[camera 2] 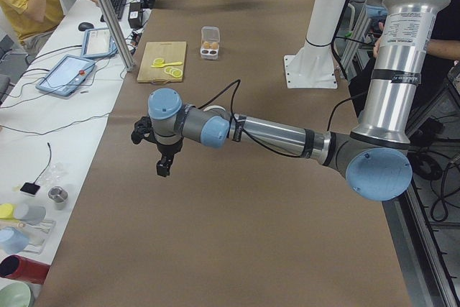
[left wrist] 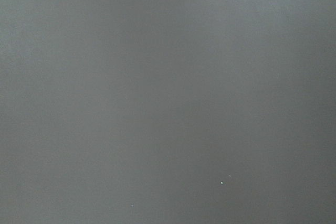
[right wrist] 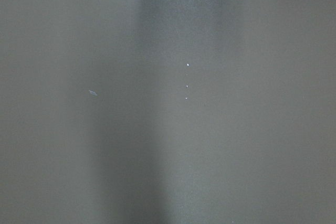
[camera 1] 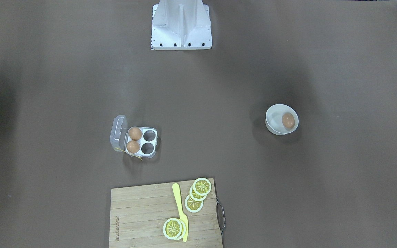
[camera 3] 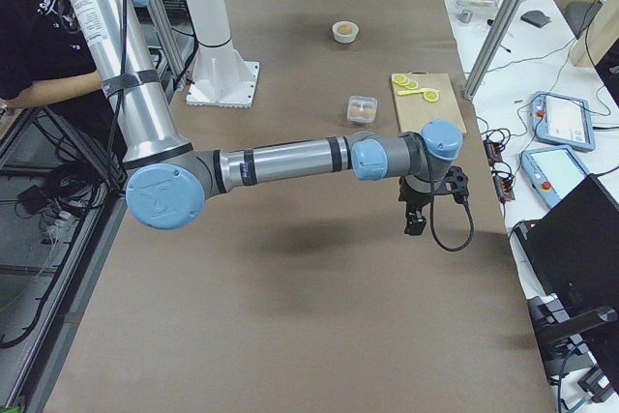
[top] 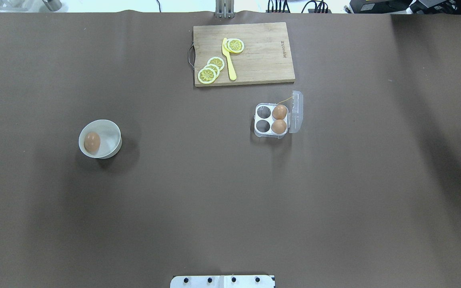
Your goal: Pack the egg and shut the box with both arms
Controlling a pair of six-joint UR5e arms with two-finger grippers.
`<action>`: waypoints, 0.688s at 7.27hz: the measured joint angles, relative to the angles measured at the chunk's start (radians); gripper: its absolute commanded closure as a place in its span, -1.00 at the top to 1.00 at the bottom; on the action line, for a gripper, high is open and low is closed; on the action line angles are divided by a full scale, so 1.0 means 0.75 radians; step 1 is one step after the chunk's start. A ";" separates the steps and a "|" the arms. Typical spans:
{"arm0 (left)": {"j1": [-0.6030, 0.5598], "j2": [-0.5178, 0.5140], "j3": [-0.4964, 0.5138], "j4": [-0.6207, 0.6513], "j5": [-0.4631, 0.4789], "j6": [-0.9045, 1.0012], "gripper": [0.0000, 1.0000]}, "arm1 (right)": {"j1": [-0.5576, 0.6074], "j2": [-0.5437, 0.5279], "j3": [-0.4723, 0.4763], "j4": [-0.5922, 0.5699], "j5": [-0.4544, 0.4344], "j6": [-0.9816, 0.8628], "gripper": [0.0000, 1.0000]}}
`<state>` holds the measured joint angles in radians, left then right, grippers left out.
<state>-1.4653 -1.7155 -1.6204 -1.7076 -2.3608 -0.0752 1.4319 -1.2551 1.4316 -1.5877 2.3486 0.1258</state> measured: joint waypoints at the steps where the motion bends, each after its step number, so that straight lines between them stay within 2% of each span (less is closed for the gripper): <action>1: 0.002 -0.008 -0.004 0.001 0.004 -0.002 1.00 | 0.000 0.000 -0.001 0.000 0.000 0.000 1.00; 3: 0.053 -0.059 -0.015 -0.002 0.023 -0.035 1.00 | -0.001 -0.001 -0.002 -0.002 0.000 0.000 1.00; 5: 0.220 -0.136 -0.034 -0.004 0.068 -0.057 0.98 | -0.001 0.000 -0.002 -0.001 -0.002 0.000 1.00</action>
<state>-1.3004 -1.8174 -1.6458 -1.7107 -2.3096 -0.1181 1.4312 -1.2554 1.4301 -1.5886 2.3472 0.1258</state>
